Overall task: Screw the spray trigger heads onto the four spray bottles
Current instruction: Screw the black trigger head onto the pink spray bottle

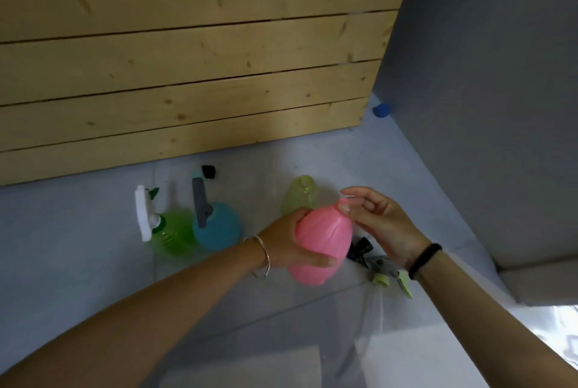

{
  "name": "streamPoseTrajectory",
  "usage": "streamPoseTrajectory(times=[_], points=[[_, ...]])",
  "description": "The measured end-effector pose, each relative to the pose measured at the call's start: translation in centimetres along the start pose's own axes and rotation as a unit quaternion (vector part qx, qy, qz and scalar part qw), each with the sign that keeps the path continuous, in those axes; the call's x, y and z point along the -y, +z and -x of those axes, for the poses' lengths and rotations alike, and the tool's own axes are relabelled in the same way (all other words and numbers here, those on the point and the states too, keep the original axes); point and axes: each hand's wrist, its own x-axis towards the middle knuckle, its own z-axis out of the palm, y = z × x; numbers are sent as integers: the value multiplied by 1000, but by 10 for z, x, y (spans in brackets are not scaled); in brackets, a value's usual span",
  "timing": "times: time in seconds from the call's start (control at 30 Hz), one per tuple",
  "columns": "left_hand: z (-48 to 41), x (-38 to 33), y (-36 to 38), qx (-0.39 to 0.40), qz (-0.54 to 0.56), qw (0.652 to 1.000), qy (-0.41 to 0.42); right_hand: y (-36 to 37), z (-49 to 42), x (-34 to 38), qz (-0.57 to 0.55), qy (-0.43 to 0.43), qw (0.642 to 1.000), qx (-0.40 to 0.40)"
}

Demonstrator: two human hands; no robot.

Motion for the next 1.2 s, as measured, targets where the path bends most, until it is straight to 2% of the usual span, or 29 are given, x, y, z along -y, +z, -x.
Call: streamPoseTrajectory(times=[0.1,0.23,0.33,0.4,0.57,0.7,0.77,0.83,0.9,0.97,1.03,1.2], points=[[-1,8,7,-5,11,1000,-15,-27,-7,-17,11,48,999,-2],[-1,21,9,-11,65,998,-23,-61,-17,-52,189,98,975,-65],[0,29,10,-16,94,995,-29,-71,-20,-79,353,78,931,-37],[0,34,11,-14,105,994,-35,-71,-24,-92,425,74,902,-25],[-2,41,8,-15,110,993,-45,-60,-32,-114,521,94,848,-16],[-1,40,6,-13,106,993,-49,-52,-31,-123,580,82,809,-57],[0,38,5,-11,102,993,-50,-48,-32,-120,560,78,822,-71],[2,33,2,-8,91,995,-47,-45,-33,-107,482,67,867,-109],[6,24,-4,-7,78,996,-39,-42,-31,-84,355,60,922,-141],[10,14,-11,-9,67,997,-32,-40,-27,-56,215,55,964,-149],[19,1,-19,-19,58,998,-23,-37,-18,-25,129,47,980,-145],[54,-47,-49,-38,43,998,12,-24,17,55,38,14,995,-87]])
